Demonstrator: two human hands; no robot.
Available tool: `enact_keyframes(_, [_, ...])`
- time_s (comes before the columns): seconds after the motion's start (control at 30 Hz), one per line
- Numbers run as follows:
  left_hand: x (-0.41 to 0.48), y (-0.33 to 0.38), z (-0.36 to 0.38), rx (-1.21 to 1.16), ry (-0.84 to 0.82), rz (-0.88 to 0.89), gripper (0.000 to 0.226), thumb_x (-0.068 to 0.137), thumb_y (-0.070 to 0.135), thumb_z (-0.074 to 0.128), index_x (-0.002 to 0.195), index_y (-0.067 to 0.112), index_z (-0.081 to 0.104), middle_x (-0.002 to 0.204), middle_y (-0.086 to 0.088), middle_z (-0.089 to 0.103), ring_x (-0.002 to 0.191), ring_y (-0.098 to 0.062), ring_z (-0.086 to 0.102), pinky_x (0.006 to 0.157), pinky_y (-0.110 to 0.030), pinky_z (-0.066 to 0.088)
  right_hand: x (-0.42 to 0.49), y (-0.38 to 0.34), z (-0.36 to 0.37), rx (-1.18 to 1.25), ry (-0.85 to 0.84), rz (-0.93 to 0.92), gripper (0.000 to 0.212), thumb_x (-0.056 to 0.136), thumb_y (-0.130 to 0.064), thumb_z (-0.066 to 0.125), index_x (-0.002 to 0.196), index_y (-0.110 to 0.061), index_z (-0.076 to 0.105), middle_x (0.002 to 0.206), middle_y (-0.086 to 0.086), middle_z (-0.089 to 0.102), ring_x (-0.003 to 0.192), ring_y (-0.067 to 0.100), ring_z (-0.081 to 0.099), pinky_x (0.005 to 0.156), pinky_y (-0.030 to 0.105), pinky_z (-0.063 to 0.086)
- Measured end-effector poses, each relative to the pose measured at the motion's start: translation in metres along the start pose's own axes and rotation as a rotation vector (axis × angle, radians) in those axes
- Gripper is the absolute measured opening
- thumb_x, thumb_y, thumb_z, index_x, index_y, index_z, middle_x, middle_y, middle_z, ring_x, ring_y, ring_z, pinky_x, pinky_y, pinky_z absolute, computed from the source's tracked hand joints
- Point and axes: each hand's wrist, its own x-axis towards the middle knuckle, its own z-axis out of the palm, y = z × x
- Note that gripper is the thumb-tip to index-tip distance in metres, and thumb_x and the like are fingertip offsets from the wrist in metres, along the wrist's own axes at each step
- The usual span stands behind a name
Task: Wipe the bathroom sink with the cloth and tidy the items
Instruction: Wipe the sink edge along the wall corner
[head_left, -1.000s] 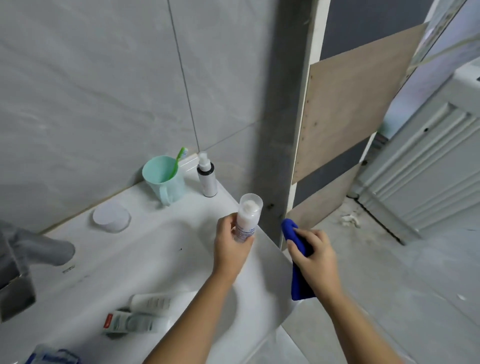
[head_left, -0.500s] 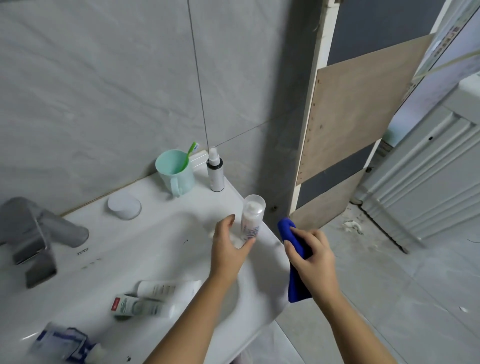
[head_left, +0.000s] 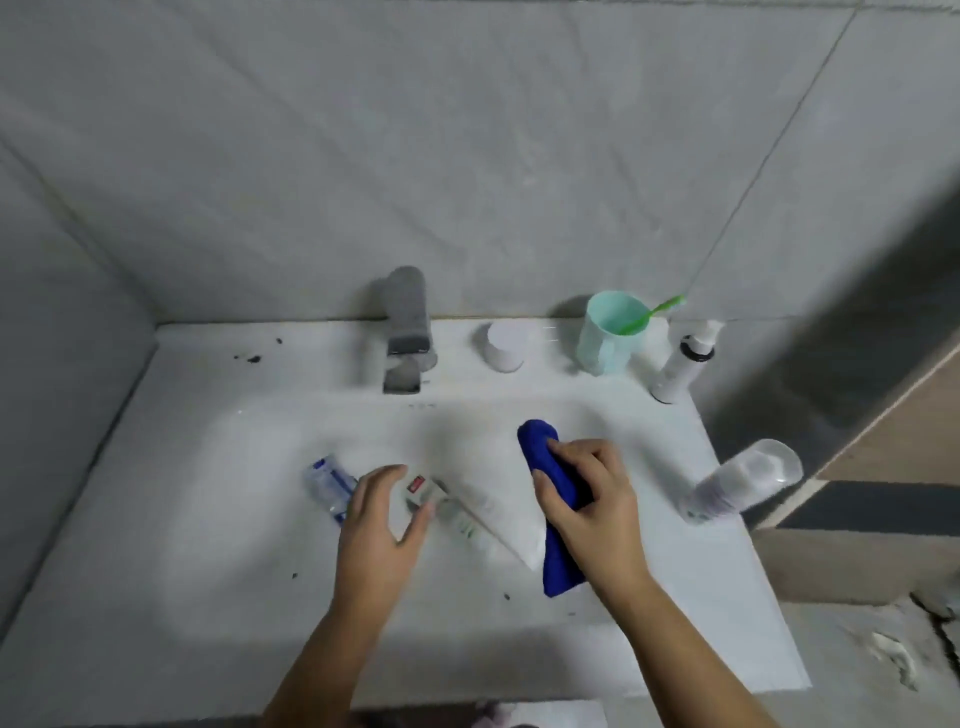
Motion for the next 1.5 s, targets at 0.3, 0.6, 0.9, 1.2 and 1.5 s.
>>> enact_keyframes(0.3, [-0.066,-0.101,-0.112,0.27,0.273,-0.402,0.035,0.081,0.014,0.068,0.112,0.002,0.059,0.11,-0.014,0.061,0.101,-0.029,0.057,0.086,-0.033,0.04,-0.017,-0.013,0.176,-0.108,-0.598,-0.2,0.036,0.079,-0.021,0.069,0.114,-0.013,0.062,0.1,-0.008,0.045,0.087,0.006,0.048,0.074,0.003,0.033])
enact_keyframes(0.6, [-0.12,-0.189,-0.166,0.436,0.332,-0.672,0.034,0.086,0.02,0.06,0.112,-0.001,0.061,0.12,-0.018,0.059,0.107,-0.035,0.058,0.089,-0.047,0.047,-0.08,-0.042,0.324,-0.102,-0.958,-0.417,0.04,0.082,-0.032,0.059,0.116,-0.013,0.06,0.106,0.003,0.052,0.095,0.021,0.052,0.082,0.027,0.044])
enact_keyframes(0.9, [-0.127,-0.239,-0.187,0.53,0.197,-0.601,0.057,0.094,0.05,0.028,0.111,0.008,0.063,0.123,-0.011,0.059,0.112,-0.03,0.056,0.094,-0.042,0.046,-0.07,-0.055,0.411,-0.189,-0.914,-1.02,0.035,0.085,-0.036,0.045,0.1,-0.014,0.069,0.108,0.006,0.052,0.085,0.027,0.047,0.067,0.038,0.051])
enact_keyframes(1.2, [-0.132,-0.248,-0.193,0.48,0.276,-0.466,0.055,0.095,0.051,0.033,0.112,0.009,0.064,0.12,-0.008,0.061,0.112,-0.021,0.052,0.091,-0.042,0.049,-0.087,-0.056,0.422,-0.183,-0.975,-1.063,0.03,0.083,-0.031,0.053,0.105,-0.014,0.065,0.108,0.005,0.05,0.08,0.027,0.043,0.063,0.037,0.048])
enact_keyframes(1.5, [-0.132,-0.249,-0.189,0.489,0.356,-0.424,0.055,0.093,0.052,0.033,0.112,0.009,0.064,0.121,-0.007,0.06,0.115,-0.015,0.044,0.094,-0.027,0.039,-0.017,-0.071,0.47,-0.384,-0.689,-0.761,0.031,0.086,-0.02,0.059,0.114,-0.008,0.063,0.117,0.018,0.053,0.098,0.041,0.045,0.081,0.046,0.044])
